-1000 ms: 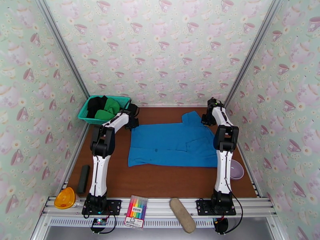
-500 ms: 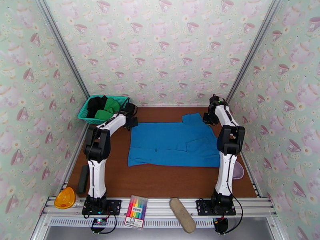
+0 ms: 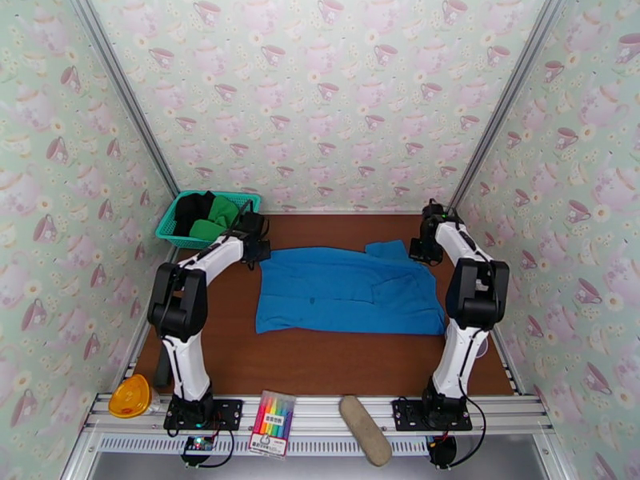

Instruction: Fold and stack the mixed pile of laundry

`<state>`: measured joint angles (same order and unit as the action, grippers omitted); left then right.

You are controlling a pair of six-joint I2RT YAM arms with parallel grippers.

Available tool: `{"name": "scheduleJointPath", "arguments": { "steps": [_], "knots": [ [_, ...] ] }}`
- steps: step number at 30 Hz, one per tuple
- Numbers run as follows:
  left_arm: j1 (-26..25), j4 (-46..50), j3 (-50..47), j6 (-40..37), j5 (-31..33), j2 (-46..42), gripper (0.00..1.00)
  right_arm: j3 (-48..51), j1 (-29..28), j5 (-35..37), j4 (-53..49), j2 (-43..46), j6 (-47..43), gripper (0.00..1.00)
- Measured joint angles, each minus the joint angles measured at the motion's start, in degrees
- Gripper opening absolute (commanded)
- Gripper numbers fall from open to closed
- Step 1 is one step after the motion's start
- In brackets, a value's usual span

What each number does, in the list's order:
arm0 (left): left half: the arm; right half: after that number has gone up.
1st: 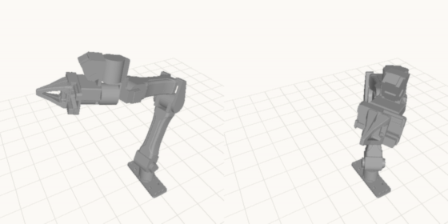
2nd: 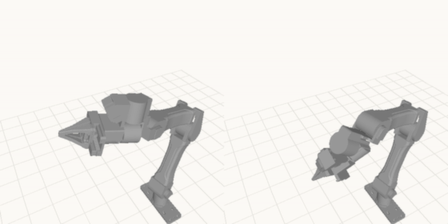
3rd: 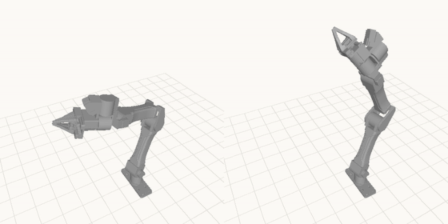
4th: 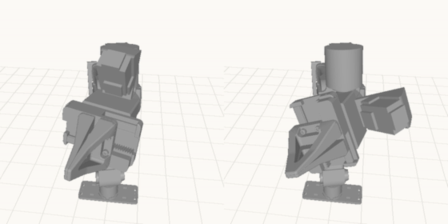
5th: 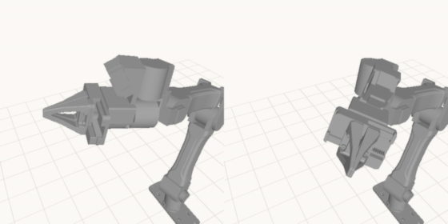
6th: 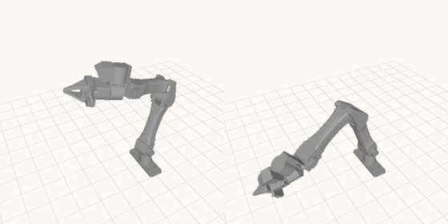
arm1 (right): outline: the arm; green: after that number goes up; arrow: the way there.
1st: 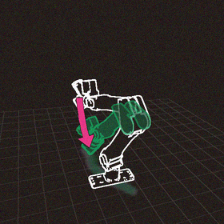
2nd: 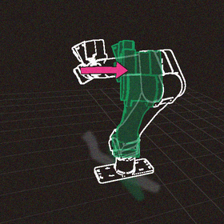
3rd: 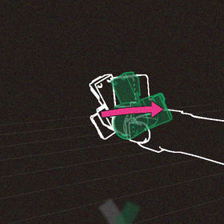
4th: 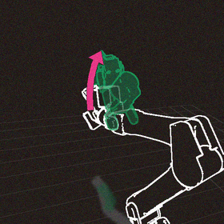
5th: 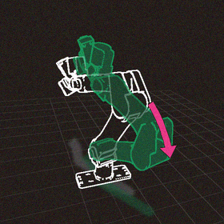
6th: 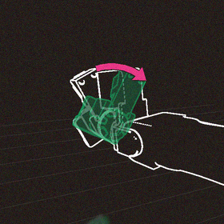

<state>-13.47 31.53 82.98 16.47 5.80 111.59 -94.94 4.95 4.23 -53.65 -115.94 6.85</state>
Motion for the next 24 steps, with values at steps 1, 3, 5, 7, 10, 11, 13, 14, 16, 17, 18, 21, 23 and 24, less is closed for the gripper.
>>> {"name": "scheduleJointPath", "arguments": {
  "steps": [1,3,5,7,10,11,13,14,16,17,18,21,23,24],
  "knots": [
    [0.00,-0.39,-1.29,0.02,0.00,-0.57,0.00,1.81,0.00,0.09,0.72,0.85,0.02,0.00],
    [-0.11,-1.11,-4.11,0.07,0.09,-1.49,0.00,5.38,0.00,0.15,2.05,2.12,0.20,0.00],
    [-0.31,-1.60,-6.88,0.39,0.26,-2.38,0.00,8.70,0.00,0.46,3.45,2.97,0.42,0.00],
    [-0.85,-1.66,-9.64,0.85,0.70,-3.39,0.00,11.87,0.00,0.98,4.76,3.61,0.48,0.00],
    [-2.05,-1.66,-12.57,1.53,1.81,-4.48,0.00,15.91,0.00,1.60,6.51,4.52,0.66,0.00],
    [-2.54,-1.66,-13.22,1.60,2.36,-4.61,0.00,17.05,0.00,1.68,7.06,4.79,0.76,0.00],
    [-3.43,-1.62,-14.16,2.05,3.32,-4.61,0.03,18.88,0.00,1.92,8.24,5.22,1.03,0.00],
    [-3.85,-1.51,-14.56,2.27,3.89,-4.61,0.08,19.65,0.00,2.08,8.76,5.38,1.09,0.07],
    [-4.33,-1.11,-14.86,3.04,4.87,-4.52,0.24,20.55,0.00,2.25,9.81,5.40,1.44,0.18],
    [-4.42,-0.98,-14.86,3.30,5.55,-4.37,0.33,20.79,0.00,2.32,10.19,5.40,1.66,0.21],
    [-4.46,-0.94,-14.86,3.91,6.40,-4.15,0.41,20.94,0.00,2.47,10.54,5.42,1.64,0.24],
    [-4.35,-0.13,-14.80,4.52,9.11,-3.43,0.67,21.07,0.00,2.67,10.97,5.51,1.88,0.29],
    [-4.35,0.96,-14.25,4.79,11.23,-3.21,0.79,21.07,0.00,2.60,10.95,5.73,1.86,0.33],
    [-4.35,1.88,-13.66,5.11,12.37,-3.13,0.84,21.07,0.07,2.43,10.95,5.92,1.81,0.35]
  ]
}}
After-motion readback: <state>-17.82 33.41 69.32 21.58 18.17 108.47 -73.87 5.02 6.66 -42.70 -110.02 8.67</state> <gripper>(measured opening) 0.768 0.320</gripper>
